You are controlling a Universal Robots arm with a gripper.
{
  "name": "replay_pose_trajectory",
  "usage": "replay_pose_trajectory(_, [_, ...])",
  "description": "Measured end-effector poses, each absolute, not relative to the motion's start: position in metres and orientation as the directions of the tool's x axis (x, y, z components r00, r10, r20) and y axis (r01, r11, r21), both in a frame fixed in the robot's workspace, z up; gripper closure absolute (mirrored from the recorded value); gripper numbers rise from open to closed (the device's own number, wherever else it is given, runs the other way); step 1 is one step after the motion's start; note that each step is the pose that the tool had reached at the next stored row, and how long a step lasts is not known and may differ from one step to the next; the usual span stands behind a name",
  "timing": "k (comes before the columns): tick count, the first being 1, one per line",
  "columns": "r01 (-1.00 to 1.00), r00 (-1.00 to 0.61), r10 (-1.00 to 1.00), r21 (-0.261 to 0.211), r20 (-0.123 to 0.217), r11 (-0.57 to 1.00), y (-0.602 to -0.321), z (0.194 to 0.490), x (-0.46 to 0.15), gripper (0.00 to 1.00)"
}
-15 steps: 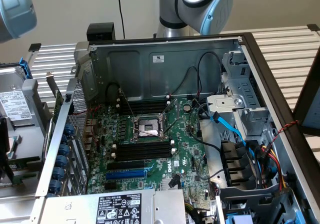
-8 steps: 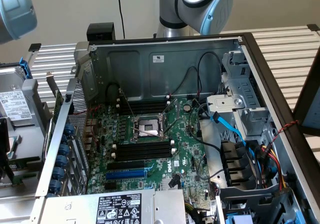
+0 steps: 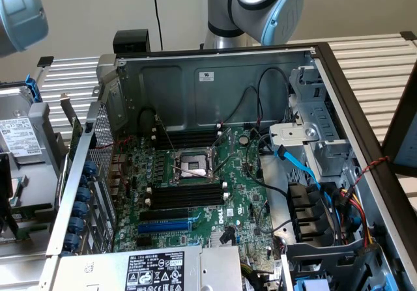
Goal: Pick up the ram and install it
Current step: 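Reach for the ram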
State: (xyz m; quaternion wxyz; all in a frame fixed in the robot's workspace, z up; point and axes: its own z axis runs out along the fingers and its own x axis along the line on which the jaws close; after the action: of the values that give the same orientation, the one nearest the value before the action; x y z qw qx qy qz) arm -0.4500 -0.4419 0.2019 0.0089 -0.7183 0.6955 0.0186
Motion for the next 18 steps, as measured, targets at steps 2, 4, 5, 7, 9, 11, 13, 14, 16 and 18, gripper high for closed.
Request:
replay_pose_trajectory(2, [-0.999, 0.032, -0.999, 0.013, -0.038, -0.033, -0.442, 0.203, -0.450, 0.88])
replay_pose_trajectory(4, [-0.999, 0.032, -0.999, 0.013, -0.037, -0.033, -0.442, 0.205, -0.450, 0.88])
replay_pose_trajectory(5, [-0.999, 0.032, -0.999, 0.013, -0.036, -0.033, -0.442, 0.206, -0.450, 0.88])
replay_pose_trajectory(7, [-0.999, 0.032, -0.999, 0.013, -0.034, -0.032, -0.442, 0.208, -0.450, 0.88])
replay_pose_trajectory(9, [-0.999, 0.032, -0.999, 0.013, -0.031, -0.032, -0.442, 0.210, -0.450, 0.88])
replay_pose_trajectory(11, [-0.999, 0.032, -0.999, 0.013, -0.028, -0.032, -0.442, 0.211, -0.450, 0.88])
replay_pose_trajectory(13, [-0.999, 0.032, -0.999, 0.013, -0.026, -0.032, -0.442, 0.213, -0.450, 0.88])
replay_pose_trajectory(14, [-0.999, 0.032, -0.999, 0.012, -0.025, -0.032, -0.442, 0.214, -0.450, 0.88])
replay_pose_trajectory(16, [-0.999, 0.032, -0.999, 0.012, -0.024, -0.032, -0.442, 0.216, -0.450, 0.88])
replay_pose_trajectory(18, [-0.999, 0.032, -0.999, 0.012, -0.022, -0.032, -0.442, 0.219, -0.450, 0.88])
